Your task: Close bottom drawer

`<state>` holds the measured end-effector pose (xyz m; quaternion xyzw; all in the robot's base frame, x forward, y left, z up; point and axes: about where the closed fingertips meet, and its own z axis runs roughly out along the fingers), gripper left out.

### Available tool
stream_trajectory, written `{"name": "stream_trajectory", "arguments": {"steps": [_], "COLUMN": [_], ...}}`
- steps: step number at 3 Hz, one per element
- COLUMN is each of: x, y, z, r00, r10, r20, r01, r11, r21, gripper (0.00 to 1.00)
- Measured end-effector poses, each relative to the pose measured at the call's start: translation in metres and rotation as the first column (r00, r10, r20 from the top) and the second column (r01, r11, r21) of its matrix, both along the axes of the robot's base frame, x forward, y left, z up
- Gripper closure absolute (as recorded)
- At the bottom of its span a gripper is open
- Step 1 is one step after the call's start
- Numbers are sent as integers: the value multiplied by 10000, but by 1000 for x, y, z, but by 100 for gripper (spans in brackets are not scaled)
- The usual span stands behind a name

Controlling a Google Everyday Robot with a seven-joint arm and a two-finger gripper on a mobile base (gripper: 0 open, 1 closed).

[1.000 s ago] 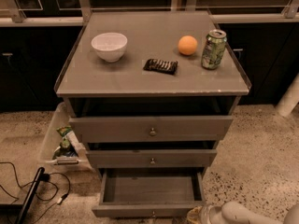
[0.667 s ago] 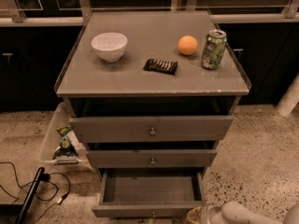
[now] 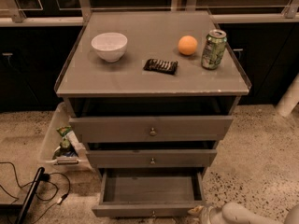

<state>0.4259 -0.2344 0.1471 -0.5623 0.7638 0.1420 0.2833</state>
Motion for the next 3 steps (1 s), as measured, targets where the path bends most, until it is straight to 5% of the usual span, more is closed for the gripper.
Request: {"name": "stream_trajectory", "arguments": {"steps": [1,3], "x": [5,63], "y": [-3,-20], "z": [-2,-4], "r00": [9998,9957], "r10": [-174,-27], "r20": [31,923], "r01": [174,37], "r11": [9998,9999], "r21": [96,-102], "gripper": [0,42]}}
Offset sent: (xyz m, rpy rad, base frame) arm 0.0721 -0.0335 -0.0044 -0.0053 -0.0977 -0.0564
